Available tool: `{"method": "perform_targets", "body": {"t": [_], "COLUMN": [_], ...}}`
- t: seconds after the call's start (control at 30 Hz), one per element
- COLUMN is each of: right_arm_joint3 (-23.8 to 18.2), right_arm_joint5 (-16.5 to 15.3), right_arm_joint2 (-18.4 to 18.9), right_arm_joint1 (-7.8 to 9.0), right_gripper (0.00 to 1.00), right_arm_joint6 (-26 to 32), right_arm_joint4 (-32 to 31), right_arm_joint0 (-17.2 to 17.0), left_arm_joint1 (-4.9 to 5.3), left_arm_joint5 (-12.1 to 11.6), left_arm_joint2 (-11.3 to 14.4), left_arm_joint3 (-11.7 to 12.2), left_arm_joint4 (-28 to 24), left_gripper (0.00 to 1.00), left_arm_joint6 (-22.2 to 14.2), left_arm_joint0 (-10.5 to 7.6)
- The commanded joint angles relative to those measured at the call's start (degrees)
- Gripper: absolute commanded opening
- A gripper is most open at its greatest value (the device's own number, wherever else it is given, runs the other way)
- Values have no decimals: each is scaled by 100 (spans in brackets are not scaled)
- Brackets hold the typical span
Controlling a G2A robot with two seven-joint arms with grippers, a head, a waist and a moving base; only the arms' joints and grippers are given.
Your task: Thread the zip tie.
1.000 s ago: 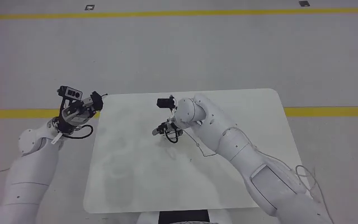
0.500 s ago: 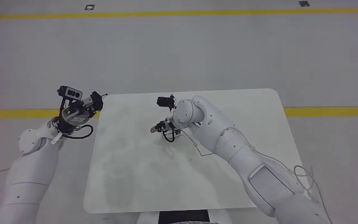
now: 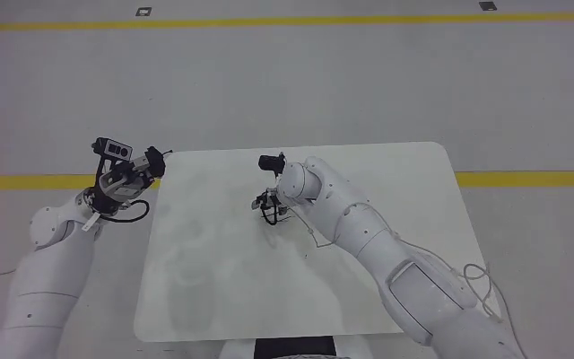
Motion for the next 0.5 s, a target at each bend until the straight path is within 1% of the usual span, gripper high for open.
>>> {"method": "perform_targets", "body": {"t": [0.0, 0.07, 0.23, 0.47], "right_arm_joint3": [67, 152, 245, 76], "right_arm_joint5": [0, 0, 0, 0], "right_arm_joint2": [92, 197, 402, 822], "right_arm_joint1": [-25, -53, -128, -236], "right_gripper": [34, 31, 31, 30], "right_arm_joint6": [-47, -30, 148, 393], "right_arm_joint4": [-83, -231, -683, -1335], "right_arm_joint0": [-4, -3, -24, -222], "left_arm_joint1": [0, 0, 0, 0], "left_arm_joint5": [0, 0, 0, 0], "left_arm_joint2": [0, 0, 0, 0], "left_arm_joint3": [0, 0, 0, 0], "left_arm_joint4": [0, 0, 0, 0], "left_gripper": [0, 0, 0, 0], "left_arm_joint6": [0, 0, 0, 0], "left_arm_joint0": [0, 0, 0, 0]}}
